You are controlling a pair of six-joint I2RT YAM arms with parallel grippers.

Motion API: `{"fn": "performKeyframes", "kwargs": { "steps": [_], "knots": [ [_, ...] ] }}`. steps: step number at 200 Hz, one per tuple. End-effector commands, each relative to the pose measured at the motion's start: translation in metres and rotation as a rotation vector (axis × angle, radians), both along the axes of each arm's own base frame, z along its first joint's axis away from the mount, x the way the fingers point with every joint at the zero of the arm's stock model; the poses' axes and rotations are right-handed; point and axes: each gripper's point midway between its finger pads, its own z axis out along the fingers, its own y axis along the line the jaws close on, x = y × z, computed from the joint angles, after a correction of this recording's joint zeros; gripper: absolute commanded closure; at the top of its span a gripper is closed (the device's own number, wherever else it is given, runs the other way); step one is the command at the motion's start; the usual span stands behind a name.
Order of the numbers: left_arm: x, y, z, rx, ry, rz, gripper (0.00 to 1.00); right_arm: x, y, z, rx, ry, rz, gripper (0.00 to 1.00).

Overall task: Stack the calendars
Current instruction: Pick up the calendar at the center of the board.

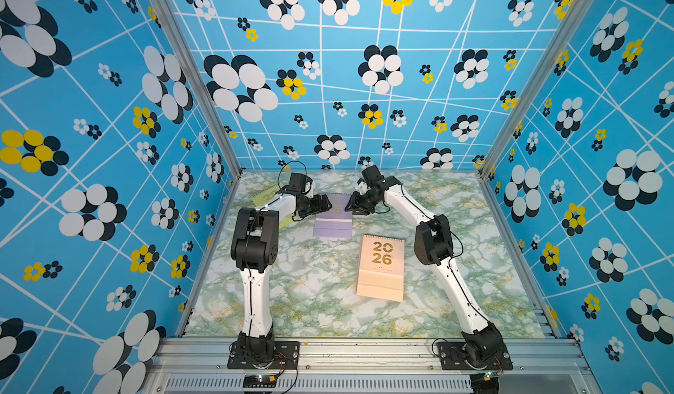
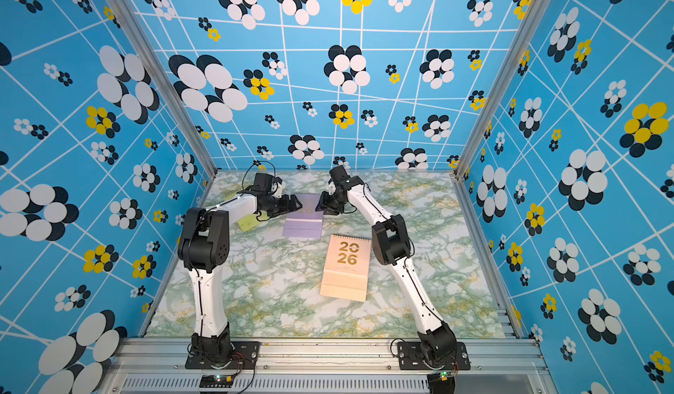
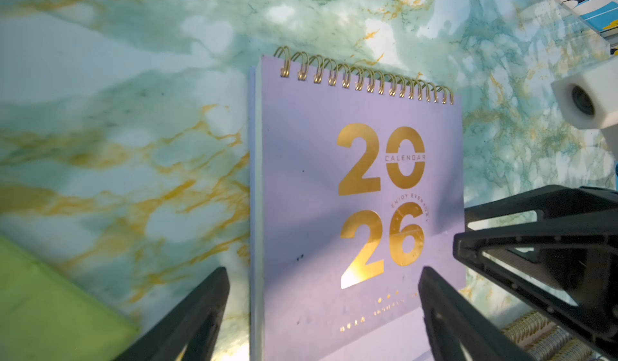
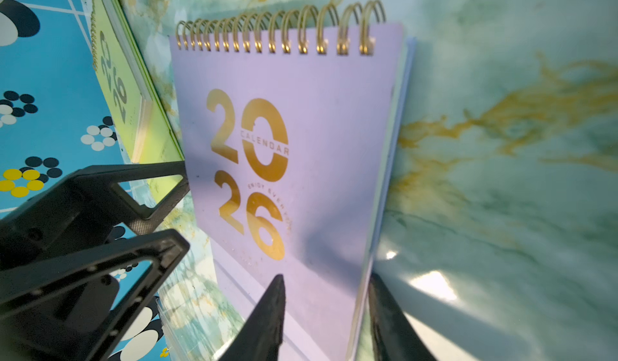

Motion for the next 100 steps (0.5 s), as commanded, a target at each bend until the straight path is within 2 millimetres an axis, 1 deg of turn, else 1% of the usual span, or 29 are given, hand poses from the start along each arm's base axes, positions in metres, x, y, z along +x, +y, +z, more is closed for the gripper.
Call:
{"fn": "performKeyframes", "kwargs": {
  "steps": [1, 25, 48, 60, 84, 100],
  "knots": [
    [-0.014, -0.009, -0.031, 0.024, 0.095, -0.033, 0.11, -0.027, 0.003, -0.040, -0.057, 0.099, 0.047, 0.57],
    [-0.016, -0.016, -0.033, -0.025, 0.104, -0.032, 0.15, -0.028, 0.008, -0.038, -0.040, 0.098, 0.056, 0.57],
    [-0.021, -0.018, -0.026, -0.063, 0.086, -0.042, 0.21, -0.030, 0.011, -0.039, -0.036, 0.099, 0.064, 0.57],
    [-0.025, -0.019, -0.019, -0.096, 0.071, -0.050, 0.23, -0.031, 0.012, -0.040, -0.033, 0.100, 0.068, 0.57],
    [-0.027, -0.023, 0.005, -0.197, 0.017, -0.069, 0.30, -0.033, 0.017, -0.039, -0.019, 0.100, 0.074, 0.57],
    [-0.031, -0.027, 0.019, -0.246, -0.014, -0.096, 0.32, -0.033, 0.020, -0.038, -0.009, 0.099, 0.078, 0.58]
  ]
}}
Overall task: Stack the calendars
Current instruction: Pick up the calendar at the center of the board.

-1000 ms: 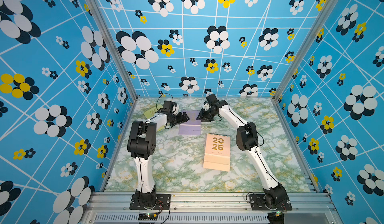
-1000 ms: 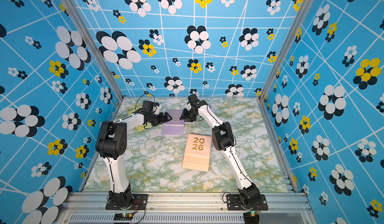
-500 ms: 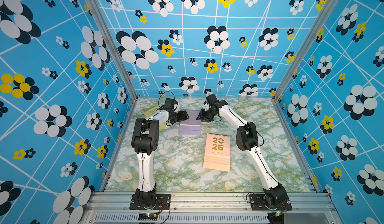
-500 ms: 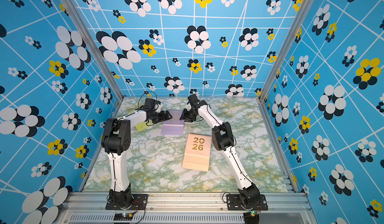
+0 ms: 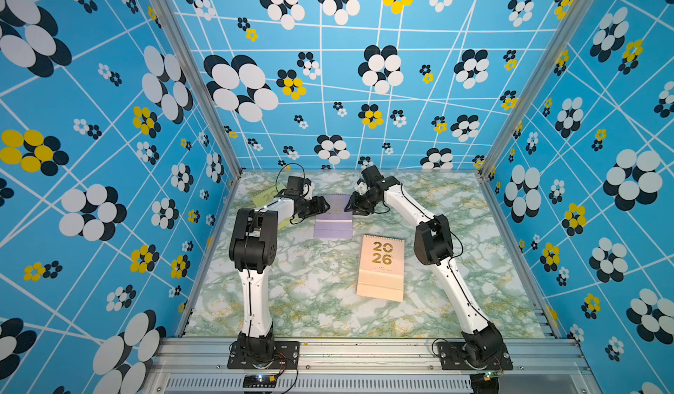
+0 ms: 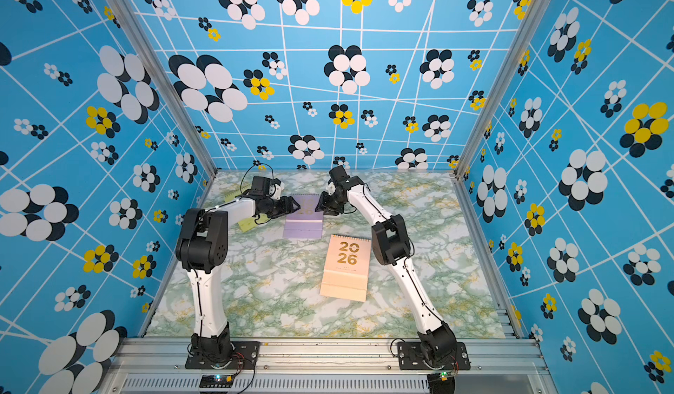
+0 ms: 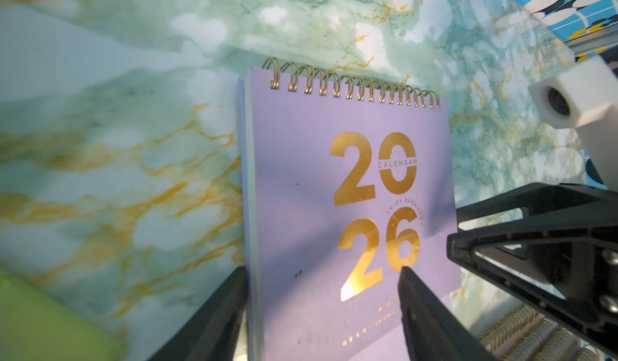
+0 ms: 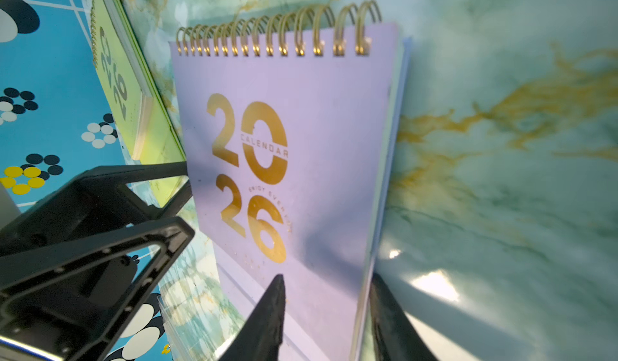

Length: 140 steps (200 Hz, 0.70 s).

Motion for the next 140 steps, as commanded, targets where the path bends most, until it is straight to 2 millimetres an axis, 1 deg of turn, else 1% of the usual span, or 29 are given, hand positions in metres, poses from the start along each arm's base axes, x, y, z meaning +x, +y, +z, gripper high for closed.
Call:
{"fn": "performKeyframes", "kwargs": {
  "steps": [1, 26, 56, 76, 90, 106, 113, 115, 117, 140],
  "knots": [
    [-0.022, -0.027, 0.022, -0.153, 0.007, -0.096, 0.32, -0.031, 0.017, -0.038, -0.014, 0.092, 0.072, 0.58],
    [-0.027, -0.035, 0.046, -0.210, -0.054, -0.161, 0.37, -0.031, 0.020, -0.035, 0.000, 0.089, 0.080, 0.58],
    [-0.030, -0.035, 0.059, -0.246, -0.088, -0.189, 0.41, -0.032, 0.024, -0.032, 0.018, 0.085, 0.093, 0.58],
    [-0.028, -0.031, 0.068, -0.264, -0.112, -0.179, 0.45, -0.033, 0.026, -0.031, 0.028, 0.088, 0.099, 0.59],
    [-0.029, -0.030, 0.069, -0.269, -0.114, -0.177, 0.48, -0.034, 0.028, -0.029, 0.032, 0.084, 0.105, 0.59],
    [-0.029, -0.029, 0.070, -0.272, -0.115, -0.177, 0.55, -0.035, 0.030, -0.029, 0.040, 0.084, 0.110, 0.59],
    [-0.029, -0.029, 0.070, -0.274, -0.115, -0.178, 0.56, -0.036, 0.032, -0.028, 0.047, 0.083, 0.114, 0.59],
    [-0.029, -0.029, 0.070, -0.274, -0.115, -0.177, 0.59, -0.036, 0.032, -0.029, 0.048, 0.085, 0.115, 0.59],
    [-0.029, -0.030, 0.069, -0.276, -0.112, -0.176, 0.60, -0.036, 0.032, -0.029, 0.050, 0.085, 0.115, 0.59],
    [-0.029, -0.031, 0.066, -0.290, -0.103, -0.176, 0.62, -0.037, 0.036, -0.026, 0.063, 0.081, 0.125, 0.59]
  ]
}}
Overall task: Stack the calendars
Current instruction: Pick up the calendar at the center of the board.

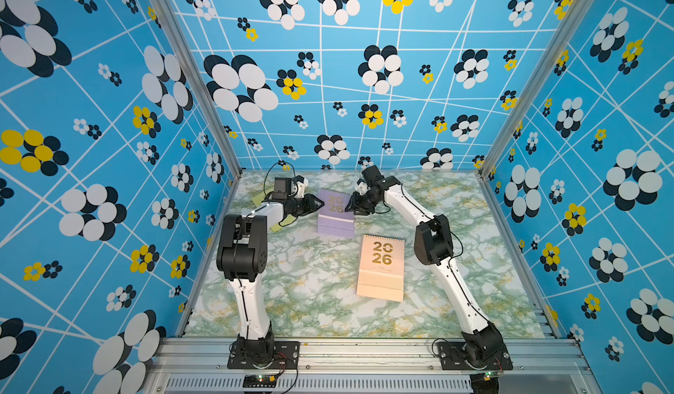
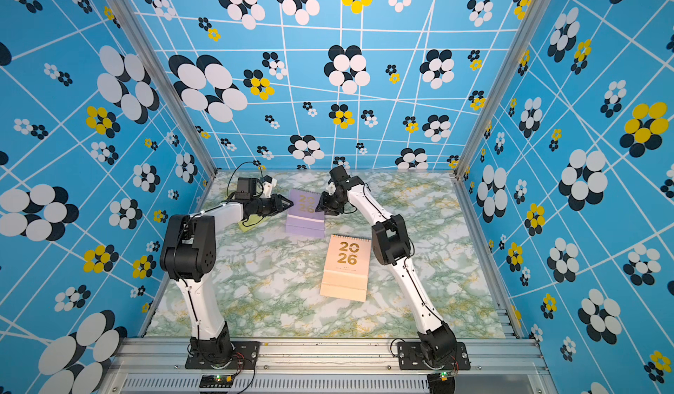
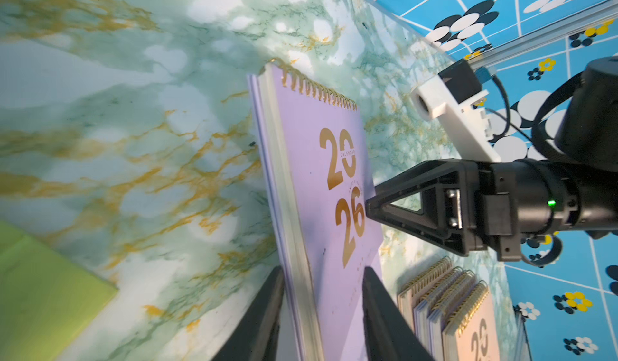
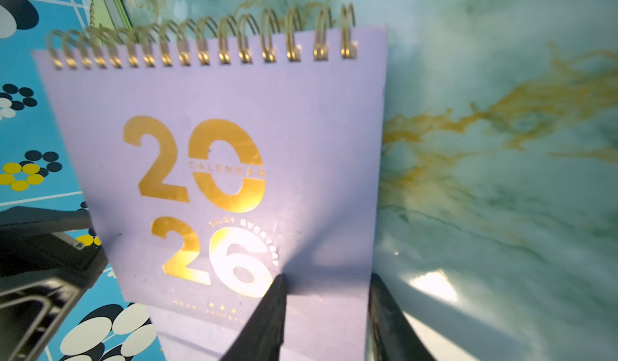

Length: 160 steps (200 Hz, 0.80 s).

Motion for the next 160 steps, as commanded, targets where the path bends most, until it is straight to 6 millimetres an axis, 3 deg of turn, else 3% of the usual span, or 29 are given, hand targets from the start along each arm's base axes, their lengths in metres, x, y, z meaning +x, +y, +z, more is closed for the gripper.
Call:
{"fn": "performKeyframes", "kwargs": {
  "steps": [1, 38, 62, 85, 101, 135, 160],
  "knots": [
    [-0.018, -0.033, 0.015, -0.102, -0.009, -0.125, 0.62, -0.035, 0.035, -0.027, 0.052, 0.078, 0.111, 0.59],
    [-0.018, -0.033, 0.012, -0.104, 0.001, -0.124, 0.64, -0.036, 0.037, -0.026, 0.056, 0.073, 0.119, 0.59],
    [-0.017, -0.032, 0.011, -0.094, 0.007, -0.120, 0.72, -0.036, 0.037, -0.025, 0.056, 0.071, 0.119, 0.59],
    [-0.017, -0.030, 0.011, -0.083, 0.004, -0.113, 0.85, -0.035, 0.036, -0.024, 0.050, 0.064, 0.117, 0.60],
    [-0.016, -0.028, 0.011, -0.074, 0.006, -0.105, 1.00, -0.034, 0.036, -0.023, 0.047, 0.060, 0.116, 0.60],
    [-0.015, -0.021, 0.018, -0.062, -0.009, -0.089, 1.00, -0.029, 0.031, -0.008, 0.029, 0.006, 0.110, 0.60],
    [-0.011, -0.011, 0.042, -0.124, -0.058, -0.072, 1.00, -0.026, 0.020, 0.014, 0.033, -0.033, 0.096, 0.60]
  ]
}}
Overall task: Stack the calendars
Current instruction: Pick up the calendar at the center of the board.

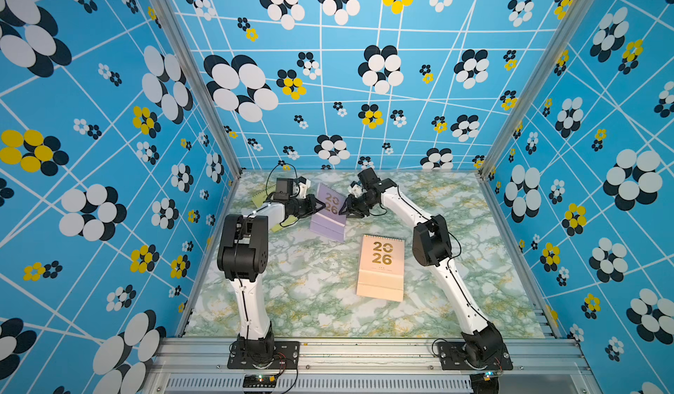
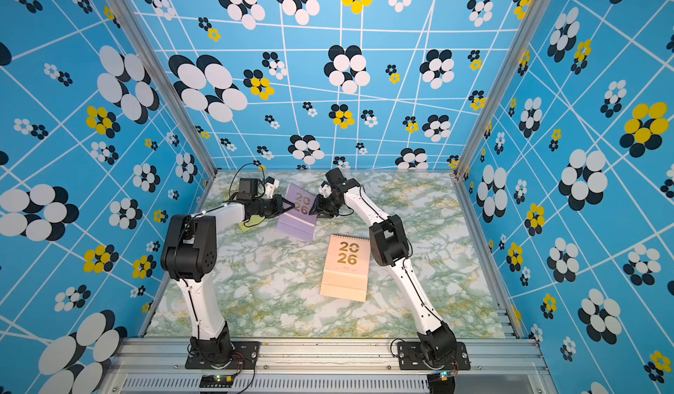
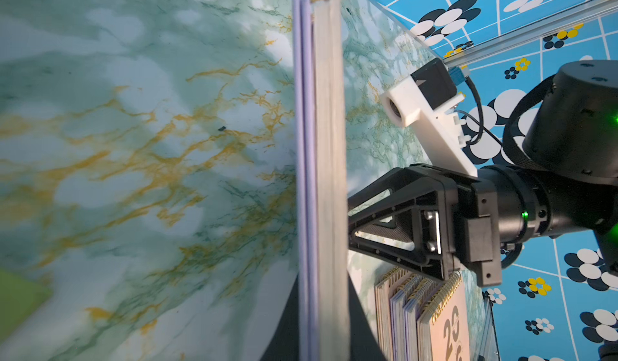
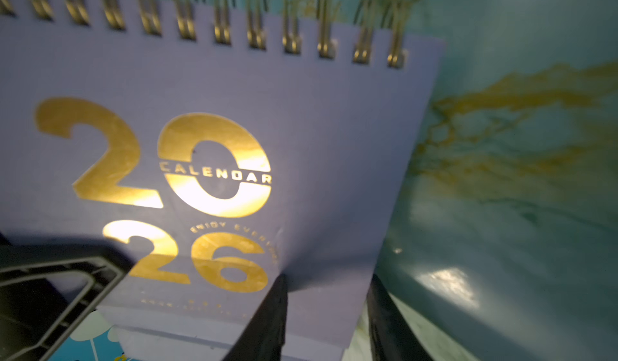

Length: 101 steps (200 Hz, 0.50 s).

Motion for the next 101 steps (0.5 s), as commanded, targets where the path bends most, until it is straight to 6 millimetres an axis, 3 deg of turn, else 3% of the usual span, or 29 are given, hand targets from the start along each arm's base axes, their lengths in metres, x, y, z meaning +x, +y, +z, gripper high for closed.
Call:
{"fn": "performKeyframes", "kwargs": {
  "steps": [1, 24, 46, 74, 77, 85, 88, 101],
  "knots": [
    [-0.003, -0.001, 0.043, -0.070, -0.111, -0.049, 1.00, -0.007, -0.002, 0.012, -0.032, -0.050, 0.017, 0.60],
    [-0.004, 0.002, 0.082, -0.188, -0.207, -0.055, 1.00, -0.004, -0.018, 0.040, -0.007, -0.113, -0.017, 0.60],
    [-0.009, 0.000, 0.111, -0.270, -0.271, -0.081, 1.00, 0.000, -0.034, 0.079, 0.056, -0.194, -0.057, 0.59],
    [-0.014, -0.003, 0.121, -0.303, -0.290, -0.096, 1.00, -0.006, -0.052, 0.113, 0.127, -0.278, -0.080, 0.56],
    [-0.014, -0.003, 0.122, -0.307, -0.294, -0.101, 1.00, -0.007, -0.054, 0.126, 0.144, -0.304, -0.082, 0.55],
    [-0.016, -0.004, 0.124, -0.320, -0.298, -0.109, 1.00, -0.010, -0.056, 0.137, 0.174, -0.333, -0.081, 0.54],
    [-0.018, -0.005, 0.135, -0.324, -0.322, -0.113, 1.00, -0.011, -0.057, 0.142, 0.188, -0.344, -0.080, 0.53],
    [-0.020, -0.006, 0.140, -0.345, -0.327, -0.122, 1.00, -0.016, -0.059, 0.157, 0.243, -0.374, -0.077, 0.52]
  ]
}}
